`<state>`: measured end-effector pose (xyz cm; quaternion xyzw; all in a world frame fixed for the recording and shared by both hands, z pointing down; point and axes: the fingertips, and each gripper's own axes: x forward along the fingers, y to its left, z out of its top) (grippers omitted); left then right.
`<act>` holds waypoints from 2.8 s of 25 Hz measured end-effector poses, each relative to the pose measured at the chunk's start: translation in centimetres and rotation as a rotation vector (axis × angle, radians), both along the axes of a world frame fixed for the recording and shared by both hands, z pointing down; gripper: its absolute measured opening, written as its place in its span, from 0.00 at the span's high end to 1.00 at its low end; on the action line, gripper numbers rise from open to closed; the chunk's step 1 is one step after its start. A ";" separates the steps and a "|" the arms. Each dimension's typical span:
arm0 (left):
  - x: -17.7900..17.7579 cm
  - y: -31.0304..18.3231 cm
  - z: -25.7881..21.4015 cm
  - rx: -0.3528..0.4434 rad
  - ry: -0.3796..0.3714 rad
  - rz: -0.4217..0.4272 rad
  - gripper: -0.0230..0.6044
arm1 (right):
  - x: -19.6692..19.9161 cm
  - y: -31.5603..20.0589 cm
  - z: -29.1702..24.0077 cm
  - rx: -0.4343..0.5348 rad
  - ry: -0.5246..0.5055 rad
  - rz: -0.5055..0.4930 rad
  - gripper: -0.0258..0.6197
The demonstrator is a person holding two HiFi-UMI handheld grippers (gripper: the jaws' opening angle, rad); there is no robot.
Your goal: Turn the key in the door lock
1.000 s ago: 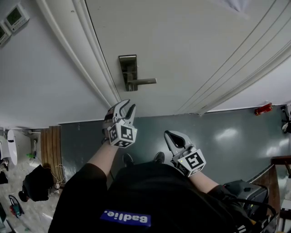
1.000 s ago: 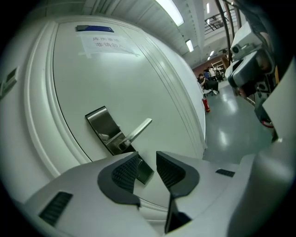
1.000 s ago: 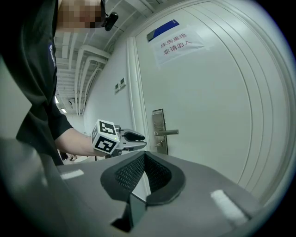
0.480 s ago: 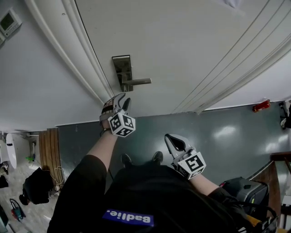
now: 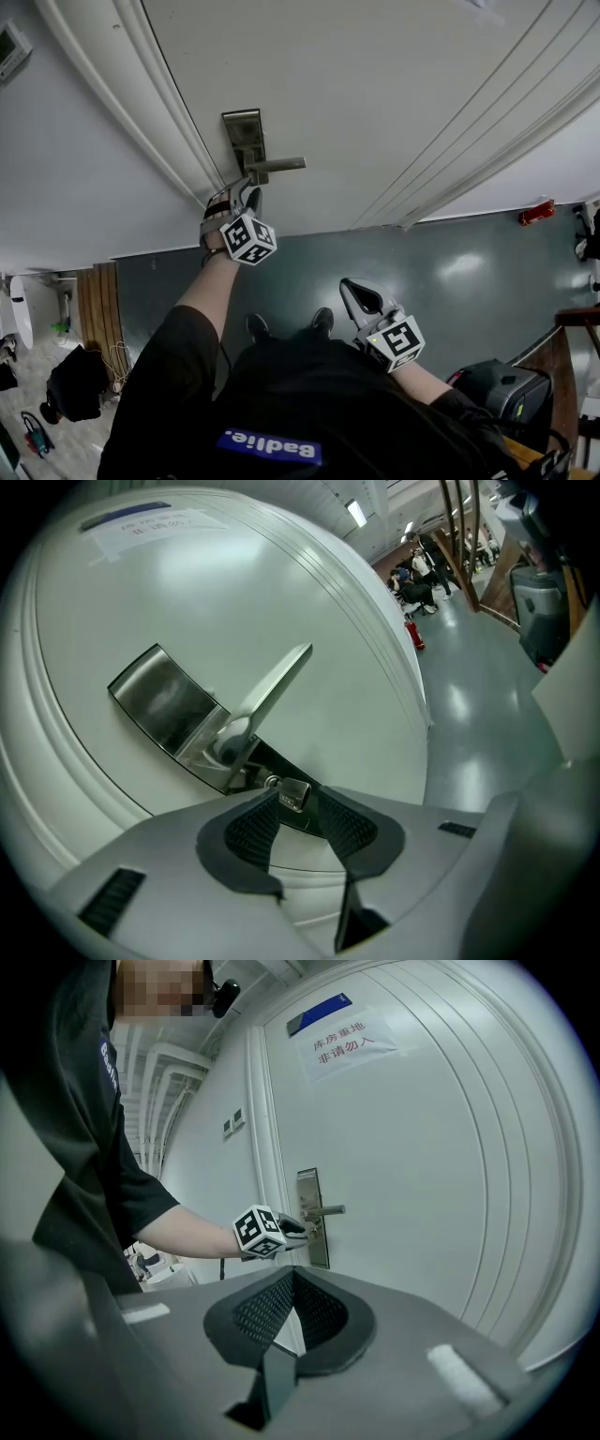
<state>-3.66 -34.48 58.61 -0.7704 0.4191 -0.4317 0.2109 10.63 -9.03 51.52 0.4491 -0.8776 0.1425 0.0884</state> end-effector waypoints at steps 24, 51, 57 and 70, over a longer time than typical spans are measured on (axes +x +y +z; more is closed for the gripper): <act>-0.3 -2.4 0.2 -0.041 0.341 -0.235 0.86 | 2.3 0.0 0.6 -0.021 -0.014 0.035 0.97; -0.9 -2.5 1.4 -0.733 1.874 -0.557 0.93 | 4.1 -0.2 0.1 -0.026 -0.059 0.065 0.97; -0.5 -2.4 1.2 -0.950 2.109 -0.483 0.92 | 3.1 -0.6 0.4 -0.046 -0.068 0.054 0.97; -0.4 -2.5 0.9 -1.056 2.167 -0.363 0.90 | 1.5 -1.1 0.8 -0.058 -0.059 0.047 0.97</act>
